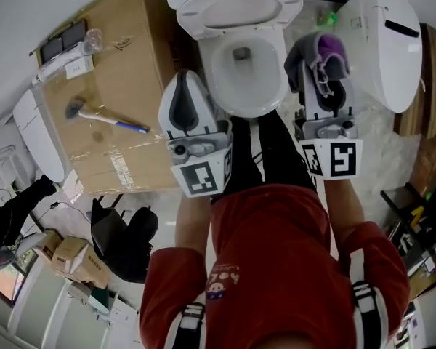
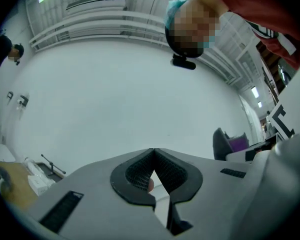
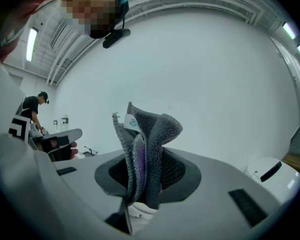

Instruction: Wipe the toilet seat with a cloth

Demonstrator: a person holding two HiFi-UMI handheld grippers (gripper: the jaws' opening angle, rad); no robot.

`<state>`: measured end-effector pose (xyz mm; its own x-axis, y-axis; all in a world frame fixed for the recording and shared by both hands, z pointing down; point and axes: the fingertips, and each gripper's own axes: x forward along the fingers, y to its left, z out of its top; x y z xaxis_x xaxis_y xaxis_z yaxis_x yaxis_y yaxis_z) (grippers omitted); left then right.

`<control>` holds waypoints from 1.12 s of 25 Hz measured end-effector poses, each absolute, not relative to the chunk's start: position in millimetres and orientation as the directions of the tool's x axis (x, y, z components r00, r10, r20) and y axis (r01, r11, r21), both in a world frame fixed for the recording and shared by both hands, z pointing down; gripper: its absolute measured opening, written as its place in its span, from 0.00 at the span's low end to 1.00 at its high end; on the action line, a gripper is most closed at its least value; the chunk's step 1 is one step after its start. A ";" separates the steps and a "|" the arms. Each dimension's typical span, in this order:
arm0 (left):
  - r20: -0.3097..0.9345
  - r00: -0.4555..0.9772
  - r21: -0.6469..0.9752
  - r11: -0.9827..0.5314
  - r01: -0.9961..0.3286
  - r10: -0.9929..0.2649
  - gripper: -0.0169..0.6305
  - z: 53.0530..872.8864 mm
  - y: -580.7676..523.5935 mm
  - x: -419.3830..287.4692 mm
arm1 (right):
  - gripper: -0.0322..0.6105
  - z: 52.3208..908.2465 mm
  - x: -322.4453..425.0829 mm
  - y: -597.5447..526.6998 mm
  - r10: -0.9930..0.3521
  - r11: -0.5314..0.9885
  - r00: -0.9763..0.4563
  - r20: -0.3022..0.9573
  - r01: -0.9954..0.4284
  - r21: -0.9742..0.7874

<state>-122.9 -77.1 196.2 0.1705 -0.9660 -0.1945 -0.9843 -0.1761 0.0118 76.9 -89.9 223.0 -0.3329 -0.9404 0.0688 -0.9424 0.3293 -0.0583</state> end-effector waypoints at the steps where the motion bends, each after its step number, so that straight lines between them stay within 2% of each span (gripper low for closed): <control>1: -0.189 0.164 0.008 -0.169 -0.986 -0.968 0.05 213.3 -83.4 -119.6 | 0.21 246.8 78.8 -96.3 -0.937 0.333 -0.337 0.092 -0.941 -0.056; 6: -0.088 0.143 0.004 -0.144 -0.990 -0.986 0.05 320.7 -105.7 -108.0 | 0.21 378.7 83.5 -120.4 -0.911 0.348 -0.359 0.201 -0.933 -0.088; 12: 0.038 0.143 -0.006 -0.143 -0.990 -0.989 0.05 437.9 -105.1 -90.7 | 0.20 502.8 102.7 -121.6 -0.905 0.285 -0.310 0.292 -0.950 -0.127; 16: 0.055 0.135 -0.029 -0.137 -0.990 -0.989 0.05 502.5 -104.2 -93.0 | 0.20 573.4 107.8 -115.8 -0.896 0.251 -0.295 0.332 -0.953 -0.171; 22: 0.131 0.147 -0.001 -0.148 -0.989 -0.980 0.05 570.4 -85.8 -87.2 | 0.20 632.6 105.7 -93.7 -0.873 0.241 -0.296 0.387 -0.952 -0.187; 28: 0.152 0.182 0.010 -0.182 -0.983 -0.971 0.05 581.3 -77.9 -84.2 | 0.20 644.3 110.3 -108.2 -0.880 0.216 -0.264 0.396 -0.963 -0.162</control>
<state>-84.2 -77.9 581.3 0.1819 -0.9715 0.1521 -0.9832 -0.1824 0.0104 110.3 -108.2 644.3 -0.2639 -0.8796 0.3957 -0.9629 0.2162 -0.1616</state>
